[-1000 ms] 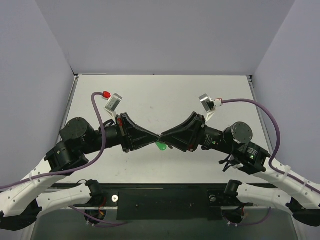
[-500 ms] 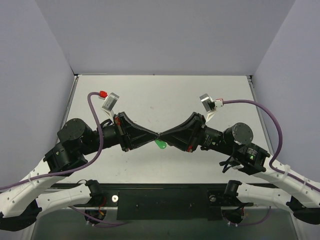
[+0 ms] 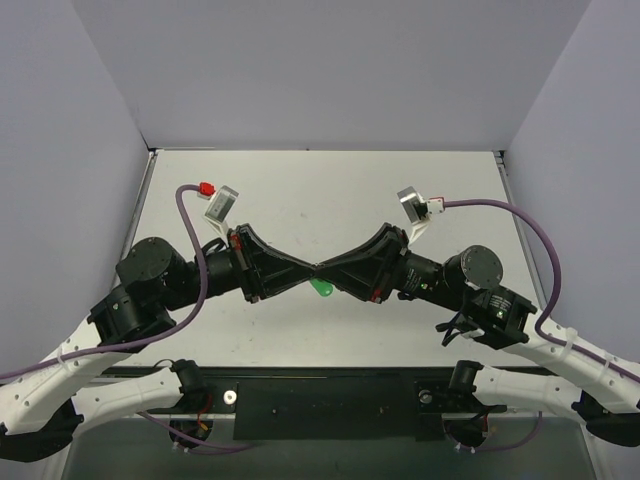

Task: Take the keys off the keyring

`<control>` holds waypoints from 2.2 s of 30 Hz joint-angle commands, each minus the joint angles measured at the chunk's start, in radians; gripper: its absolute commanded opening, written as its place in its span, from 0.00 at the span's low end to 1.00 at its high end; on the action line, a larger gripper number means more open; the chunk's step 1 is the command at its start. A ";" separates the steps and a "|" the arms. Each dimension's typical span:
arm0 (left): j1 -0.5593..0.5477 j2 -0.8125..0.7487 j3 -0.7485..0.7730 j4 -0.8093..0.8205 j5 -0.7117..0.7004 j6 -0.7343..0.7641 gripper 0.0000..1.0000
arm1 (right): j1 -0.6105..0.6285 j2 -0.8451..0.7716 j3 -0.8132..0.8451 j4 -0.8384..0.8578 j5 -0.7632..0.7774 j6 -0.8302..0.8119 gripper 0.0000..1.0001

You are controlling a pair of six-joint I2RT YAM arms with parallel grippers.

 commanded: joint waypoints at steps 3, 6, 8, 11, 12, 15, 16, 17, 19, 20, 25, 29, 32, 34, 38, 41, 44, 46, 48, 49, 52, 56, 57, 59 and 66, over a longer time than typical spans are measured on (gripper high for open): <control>-0.008 -0.020 0.010 0.034 -0.028 0.003 0.00 | 0.018 0.008 0.028 0.074 0.010 -0.008 0.12; -0.008 -0.028 0.012 0.026 -0.043 0.005 0.00 | 0.018 0.002 0.025 0.070 0.017 -0.006 0.13; -0.008 -0.029 0.010 0.026 -0.046 0.006 0.00 | 0.018 -0.006 0.018 0.089 0.022 0.003 0.13; -0.008 -0.028 0.010 0.024 -0.046 0.006 0.00 | 0.018 -0.004 0.007 0.117 0.022 0.018 0.12; -0.008 -0.028 0.010 0.024 -0.048 0.006 0.00 | 0.018 -0.003 0.004 0.132 0.020 0.027 0.12; -0.008 -0.029 0.012 0.024 -0.049 0.005 0.00 | 0.018 -0.002 -0.009 0.158 0.020 0.046 0.11; -0.008 -0.029 0.009 0.024 -0.049 0.003 0.00 | 0.018 -0.001 -0.010 0.163 0.020 0.046 0.10; -0.008 -0.031 0.009 0.026 -0.048 0.002 0.00 | 0.018 -0.001 -0.010 0.163 0.019 0.046 0.08; -0.008 -0.032 0.009 0.024 -0.048 0.002 0.00 | 0.018 0.002 -0.007 0.154 0.014 0.043 0.08; -0.008 -0.031 0.009 0.024 -0.045 0.002 0.00 | 0.018 0.004 -0.007 0.154 0.014 0.041 0.08; -0.009 -0.029 0.007 0.029 -0.045 -0.001 0.00 | 0.030 0.014 0.008 0.126 0.019 0.023 0.06; -0.009 -0.025 0.006 0.026 -0.043 0.000 0.00 | 0.059 0.034 0.027 0.085 0.019 -0.014 0.04; -0.009 -0.023 0.006 0.024 -0.043 -0.001 0.00 | 0.067 0.040 0.033 0.067 0.014 -0.025 0.00; -0.011 -0.022 0.007 0.020 -0.048 0.000 0.00 | 0.068 0.039 0.033 0.065 0.008 -0.028 0.00; -0.009 -0.028 0.021 -0.040 -0.051 0.023 0.32 | 0.067 0.030 0.045 0.013 -0.001 -0.057 0.00; -0.011 -0.041 0.049 -0.115 -0.075 0.058 0.71 | 0.068 0.013 0.059 -0.064 -0.001 -0.084 0.00; -0.011 -0.052 0.102 -0.257 -0.118 0.117 0.80 | 0.067 -0.007 0.086 -0.145 -0.018 -0.124 0.00; -0.009 -0.052 0.145 -0.334 -0.144 0.167 0.79 | 0.056 -0.007 0.106 -0.199 -0.053 -0.131 0.00; -0.009 -0.049 0.182 -0.385 -0.144 0.247 0.74 | 0.042 0.010 0.146 -0.263 -0.099 -0.129 0.00; -0.009 -0.045 0.200 -0.402 -0.121 0.271 0.72 | 0.038 0.022 0.169 -0.335 -0.131 -0.129 0.00; -0.009 -0.035 0.207 -0.468 -0.071 0.350 0.66 | 0.012 0.082 0.260 -0.499 -0.185 -0.120 0.00; -0.009 -0.072 0.109 -0.398 -0.011 0.327 0.66 | 0.004 0.065 0.235 -0.429 -0.188 -0.068 0.00; -0.009 -0.083 0.080 -0.320 0.003 0.309 0.66 | 0.004 0.054 0.226 -0.420 -0.181 -0.059 0.00; -0.009 -0.117 0.006 -0.213 0.029 0.261 0.67 | 0.004 0.045 0.212 -0.395 -0.156 -0.043 0.00; -0.011 -0.124 -0.129 -0.002 0.107 0.172 0.72 | 0.004 0.060 0.189 -0.259 -0.133 0.023 0.00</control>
